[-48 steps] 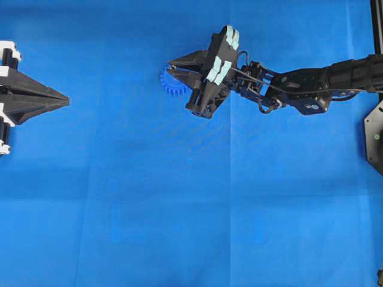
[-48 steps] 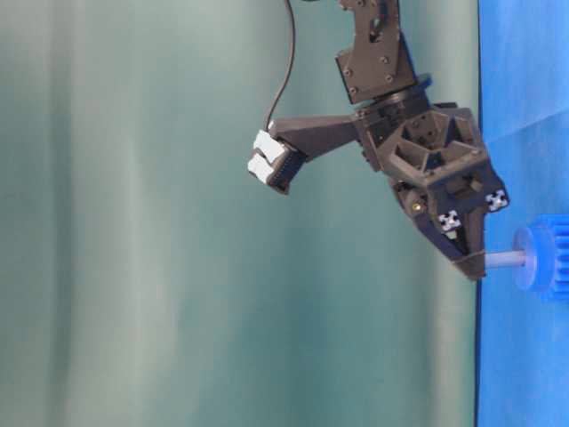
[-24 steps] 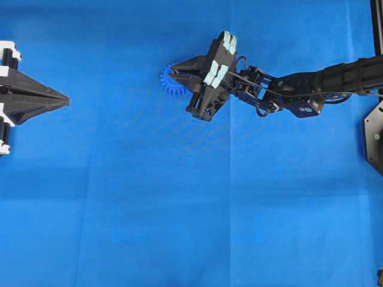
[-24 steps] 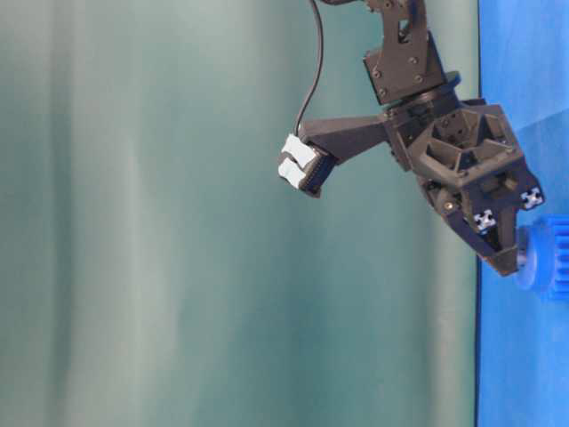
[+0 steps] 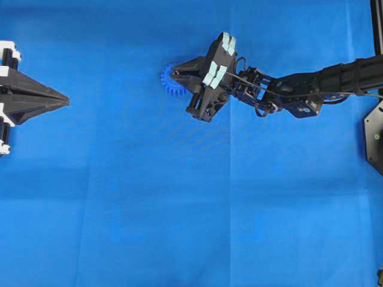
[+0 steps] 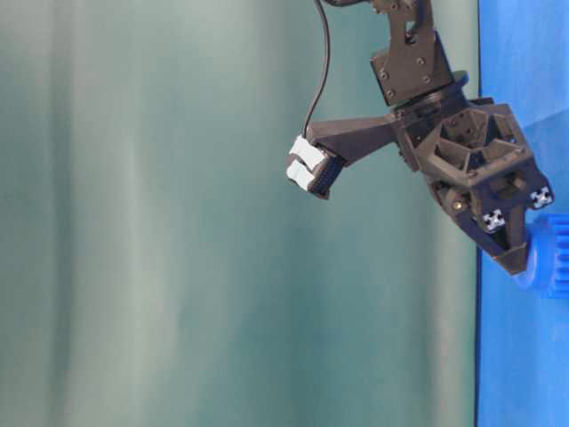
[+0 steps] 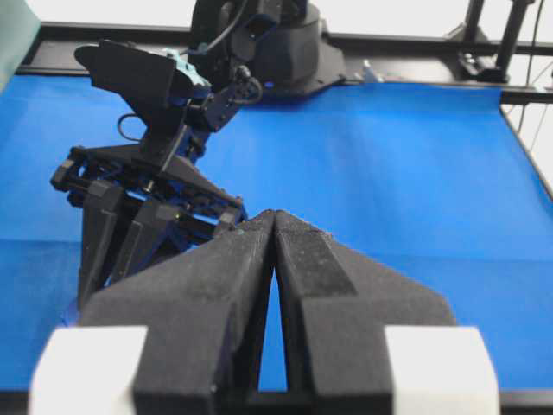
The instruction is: Insert the shaft placed at a random location into the center hole of the small gear at another random location.
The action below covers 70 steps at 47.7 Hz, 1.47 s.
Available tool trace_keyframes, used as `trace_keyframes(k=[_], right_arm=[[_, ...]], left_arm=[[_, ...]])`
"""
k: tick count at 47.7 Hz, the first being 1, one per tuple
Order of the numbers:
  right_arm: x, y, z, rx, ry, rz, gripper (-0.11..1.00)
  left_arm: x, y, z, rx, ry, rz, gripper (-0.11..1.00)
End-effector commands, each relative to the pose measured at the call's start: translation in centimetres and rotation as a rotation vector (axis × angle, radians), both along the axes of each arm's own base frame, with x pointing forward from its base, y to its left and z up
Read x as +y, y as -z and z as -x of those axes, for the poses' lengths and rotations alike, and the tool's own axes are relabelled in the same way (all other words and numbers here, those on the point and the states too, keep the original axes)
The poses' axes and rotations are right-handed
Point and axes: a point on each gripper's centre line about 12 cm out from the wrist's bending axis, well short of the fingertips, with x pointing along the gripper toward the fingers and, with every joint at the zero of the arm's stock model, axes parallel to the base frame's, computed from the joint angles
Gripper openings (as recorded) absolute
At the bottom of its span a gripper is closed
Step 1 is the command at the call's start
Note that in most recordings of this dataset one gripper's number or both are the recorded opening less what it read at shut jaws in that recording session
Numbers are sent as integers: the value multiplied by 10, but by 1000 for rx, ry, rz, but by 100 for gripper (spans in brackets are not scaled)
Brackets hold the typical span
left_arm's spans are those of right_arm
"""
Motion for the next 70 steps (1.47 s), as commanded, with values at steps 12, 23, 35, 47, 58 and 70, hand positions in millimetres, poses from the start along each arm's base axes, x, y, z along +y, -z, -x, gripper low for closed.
trace_keyframes(k=[12,23,35,47,58,70], right_arm=[[1,-12,-5,-28,-2,1,39],[1,-24,-5,-53,-4,9,82],[3,-57,-1,-93,-18,9,74],[5,-89,4,-134,-32,18,74],[6,-89,4,-126,-35,13,75],[7,-90,4,-128,-39,13,74]], left_arm=[[0,-3,-1,-8,-2,0,0],[0,-3,-1,-9,-2,0,0],[0,-3,-1,-9,-1,-1,0],[0,-3,-1,-9,-2,2,0],[0,-4,-1,-11,-2,0,0],[0,-4,-1,-12,-2,2,0]])
